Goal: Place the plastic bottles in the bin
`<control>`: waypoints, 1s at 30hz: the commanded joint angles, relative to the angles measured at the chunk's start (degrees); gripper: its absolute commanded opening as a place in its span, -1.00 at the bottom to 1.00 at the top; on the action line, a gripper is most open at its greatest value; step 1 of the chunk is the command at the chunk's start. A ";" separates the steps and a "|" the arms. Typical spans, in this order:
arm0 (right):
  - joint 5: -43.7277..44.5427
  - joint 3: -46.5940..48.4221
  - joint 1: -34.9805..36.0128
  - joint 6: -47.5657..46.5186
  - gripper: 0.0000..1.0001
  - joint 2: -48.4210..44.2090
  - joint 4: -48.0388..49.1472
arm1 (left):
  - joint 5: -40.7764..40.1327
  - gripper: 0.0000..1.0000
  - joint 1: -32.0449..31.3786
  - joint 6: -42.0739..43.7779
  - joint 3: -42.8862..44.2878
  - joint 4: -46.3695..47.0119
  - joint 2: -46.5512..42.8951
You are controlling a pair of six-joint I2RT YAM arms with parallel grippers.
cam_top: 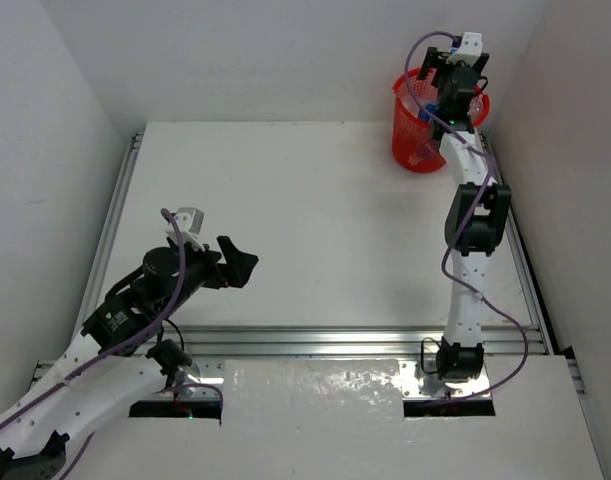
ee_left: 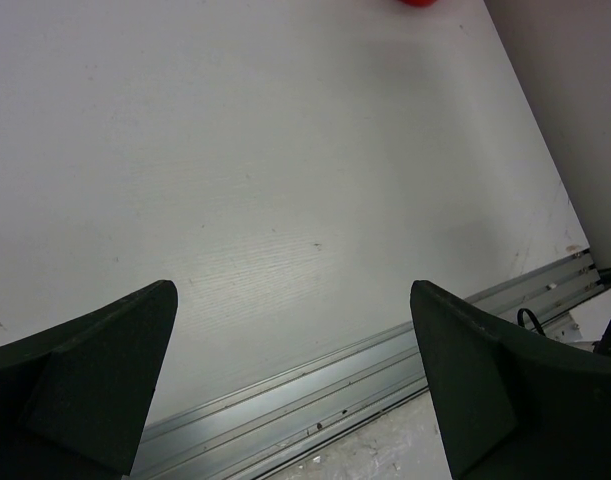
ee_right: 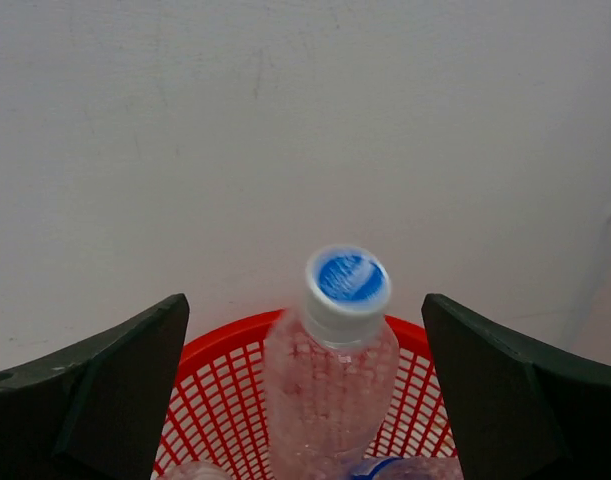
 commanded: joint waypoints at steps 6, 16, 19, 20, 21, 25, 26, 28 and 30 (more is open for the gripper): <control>0.28 -3.47 0.30 1.80 0.98 -9.59 1.32 | 1.09 0.99 0.71 0.94 -0.42 2.80 -0.28; 5.46 -5.05 5.31 3.39 0.98 -25.58 -15.41 | -5.22 0.99 3.24 -1.24 0.10 0.53 -0.64; 8.28 -10.66 8.39 1.80 0.98 -34.01 -24.40 | -8.49 0.99 7.55 -2.48 0.89 -0.62 0.68; 8.28 -12.51 9.43 2.06 0.98 -38.99 -27.21 | -8.14 0.99 8.61 -2.57 0.90 -0.71 1.03; 7.85 -17.75 9.62 3.20 0.98 -41.74 -30.29 | -8.22 0.99 9.58 -2.66 0.90 -0.80 1.73; -0.38 -39.19 10.32 10.40 0.98 -58.87 -41.12 | -12.87 0.99 12.66 -4.94 1.51 -3.08 2.53; -2.77 -44.20 10.50 11.98 0.98 -62.73 -41.22 | -15.41 0.99 13.01 -5.47 1.77 -3.52 2.53; -8.04 -58.36 11.81 12.78 0.98 -73.64 -41.04 | -17.44 0.99 13.19 -5.47 1.78 -3.53 2.09; -10.78 -68.01 12.61 13.76 0.98 -82.05 -42.00 | -18.86 0.99 13.19 -3.47 1.78 -3.00 1.83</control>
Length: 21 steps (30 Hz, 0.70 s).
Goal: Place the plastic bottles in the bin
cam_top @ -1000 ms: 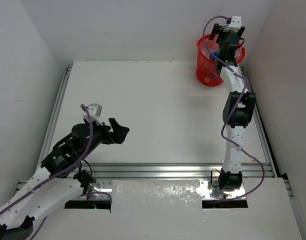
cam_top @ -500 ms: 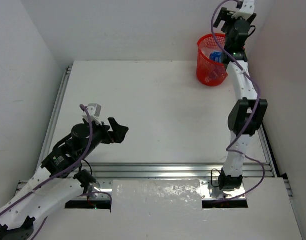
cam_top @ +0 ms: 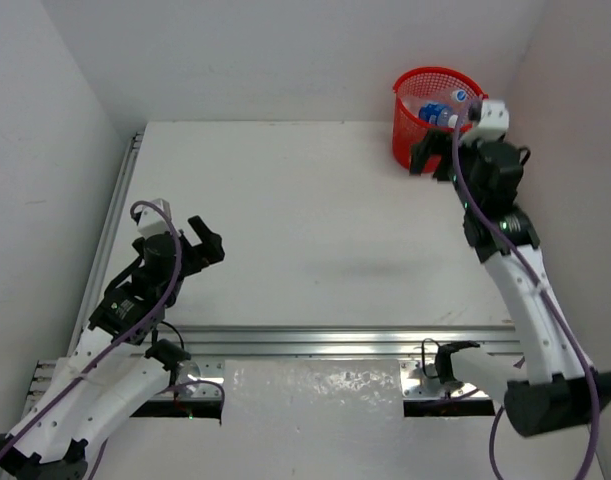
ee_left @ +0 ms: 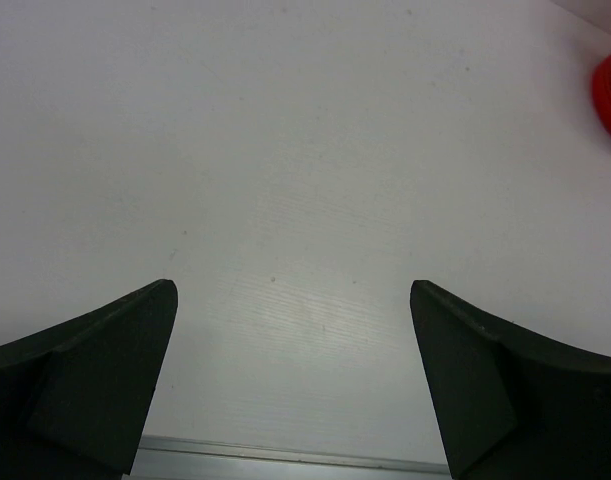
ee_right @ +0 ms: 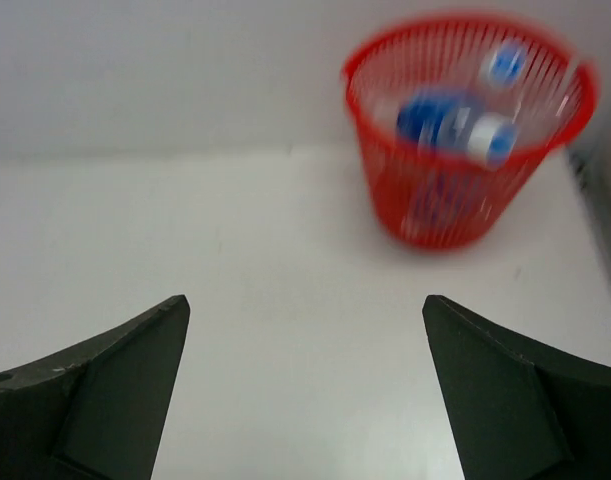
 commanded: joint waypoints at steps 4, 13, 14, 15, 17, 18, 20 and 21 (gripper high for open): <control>-8.24 -15.29 2.45 2.01 0.98 -15.23 -17.92 | -8.85 0.99 0.67 4.26 3.33 1.53 -0.21; -1.65 -18.54 5.35 3.05 0.98 -31.84 -33.93 | -8.96 0.99 1.19 2.95 2.10 0.92 -0.12; -1.82 -19.67 5.35 3.15 0.98 -32.73 -34.20 | -9.22 0.99 1.19 2.77 2.10 0.83 -0.29; -2.34 -20.55 5.35 3.24 0.98 -33.61 -33.85 | -9.31 0.99 1.19 2.51 2.02 0.65 -0.81; -2.08 -23.88 5.35 4.46 0.98 -36.50 -32.80 | -8.61 0.99 1.19 2.50 1.67 1.00 -1.61; -1.91 -25.12 5.35 4.73 0.98 -37.47 -31.49 | -7.91 0.99 1.19 3.03 1.06 1.87 -2.57; -2.34 -28.89 5.35 4.91 0.98 -39.58 -29.38 | -5.28 0.99 1.19 4.08 0.70 2.76 -3.89; -2.52 -29.52 5.35 5.00 0.98 -39.77 -28.59 | -4.74 0.99 1.19 4.26 0.52 3.28 -4.33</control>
